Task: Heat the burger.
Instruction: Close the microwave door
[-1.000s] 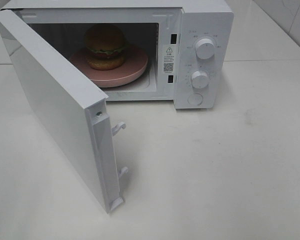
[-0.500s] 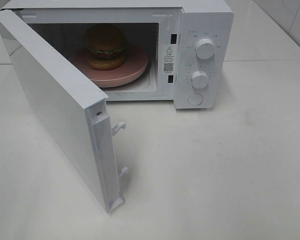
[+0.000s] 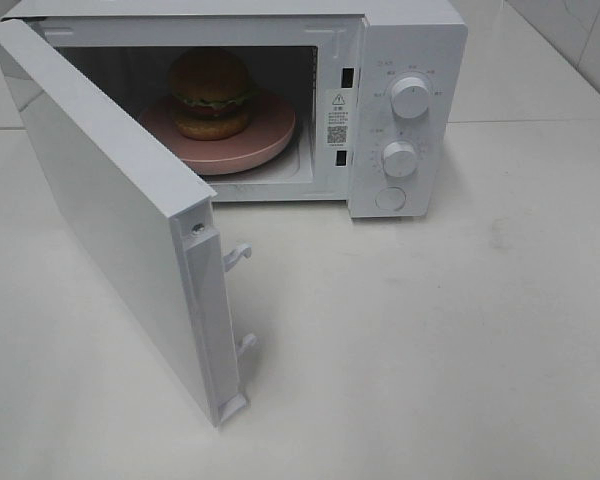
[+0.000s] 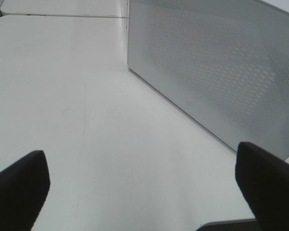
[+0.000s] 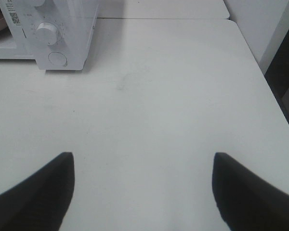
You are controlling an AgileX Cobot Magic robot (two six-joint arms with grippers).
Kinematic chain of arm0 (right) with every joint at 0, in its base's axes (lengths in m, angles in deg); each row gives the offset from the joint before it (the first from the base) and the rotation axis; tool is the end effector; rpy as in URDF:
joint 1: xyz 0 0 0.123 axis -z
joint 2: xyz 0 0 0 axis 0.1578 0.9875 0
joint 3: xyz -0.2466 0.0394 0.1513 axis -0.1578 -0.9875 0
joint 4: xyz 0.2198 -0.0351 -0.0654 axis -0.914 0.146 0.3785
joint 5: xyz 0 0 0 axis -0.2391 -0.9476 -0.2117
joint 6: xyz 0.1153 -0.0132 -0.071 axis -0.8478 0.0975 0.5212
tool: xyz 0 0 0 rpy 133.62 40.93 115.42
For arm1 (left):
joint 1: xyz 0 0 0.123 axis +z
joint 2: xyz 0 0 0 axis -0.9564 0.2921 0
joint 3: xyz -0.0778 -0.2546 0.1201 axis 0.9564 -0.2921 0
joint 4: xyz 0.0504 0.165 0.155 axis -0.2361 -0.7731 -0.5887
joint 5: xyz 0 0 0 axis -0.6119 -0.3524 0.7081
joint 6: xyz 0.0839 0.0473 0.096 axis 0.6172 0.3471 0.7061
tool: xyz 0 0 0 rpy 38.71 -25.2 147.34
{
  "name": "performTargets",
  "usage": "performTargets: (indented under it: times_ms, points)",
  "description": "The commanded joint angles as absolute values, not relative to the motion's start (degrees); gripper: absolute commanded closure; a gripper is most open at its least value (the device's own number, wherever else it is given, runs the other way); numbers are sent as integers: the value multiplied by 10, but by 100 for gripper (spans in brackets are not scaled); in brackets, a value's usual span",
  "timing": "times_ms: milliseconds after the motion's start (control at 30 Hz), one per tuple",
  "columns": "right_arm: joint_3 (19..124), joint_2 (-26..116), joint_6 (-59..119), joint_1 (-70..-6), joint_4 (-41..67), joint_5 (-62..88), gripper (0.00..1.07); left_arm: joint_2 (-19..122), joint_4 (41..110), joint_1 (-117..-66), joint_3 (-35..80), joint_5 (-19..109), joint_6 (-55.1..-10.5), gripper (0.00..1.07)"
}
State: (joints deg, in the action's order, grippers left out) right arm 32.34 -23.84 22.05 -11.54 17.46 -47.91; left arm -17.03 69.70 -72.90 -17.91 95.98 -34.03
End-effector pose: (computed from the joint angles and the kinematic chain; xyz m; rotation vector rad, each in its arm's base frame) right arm 0.0136 -0.0078 0.2551 0.0179 1.9774 -0.0205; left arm 0.0057 -0.0178 0.2517 0.0539 2.0333 -0.1491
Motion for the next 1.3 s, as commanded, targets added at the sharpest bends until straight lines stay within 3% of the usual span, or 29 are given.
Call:
performTargets:
  times_ms: [33,333,600,700,733,767,833,867,900,967,1000,1067,1100,1133,1300]
  points:
    - [321,-255,221,-112,174,-475,31,-178,701,-731,-181,952,-340,8]
    - [321,-255,221,-112,174,-475,31,-177,713,-731,-170,938,-341,10]
    - [321,-255,220,-112,174,-475,31,-116,714,-731,-158,897,-343,25]
    - [321,-255,219,-112,175,-475,31,-81,714,-731,-158,878,-343,34]
    - [321,-255,219,-112,175,-475,31,-59,714,-731,-158,865,-343,43]
    - [321,-255,219,-112,175,-475,31,-59,714,-731,-158,865,-343,43]
    - [321,-255,219,-112,175,-475,31,-28,714,-731,-162,842,-343,58]
    - [321,-255,219,-112,175,-475,31,-28,714,-731,-162,842,-343,58]
    - [321,-255,219,-112,175,-475,31,-10,715,-731,-169,823,-343,68]
    - [321,-255,219,-112,175,-475,31,-1,717,-731,-173,813,-343,74]
    - [321,-255,219,-112,175,-475,31,16,717,-731,-182,788,-343,86]
    - [321,-255,219,-112,175,-475,31,23,717,-731,-187,779,-343,91]
    - [321,-255,219,-112,175,-475,31,37,717,-731,-197,754,-343,102]
    - [321,-255,219,-112,175,-475,31,45,717,-731,-203,741,-343,107]
    - [321,-255,219,-112,175,-475,31,79,717,-731,-231,653,-343,107]
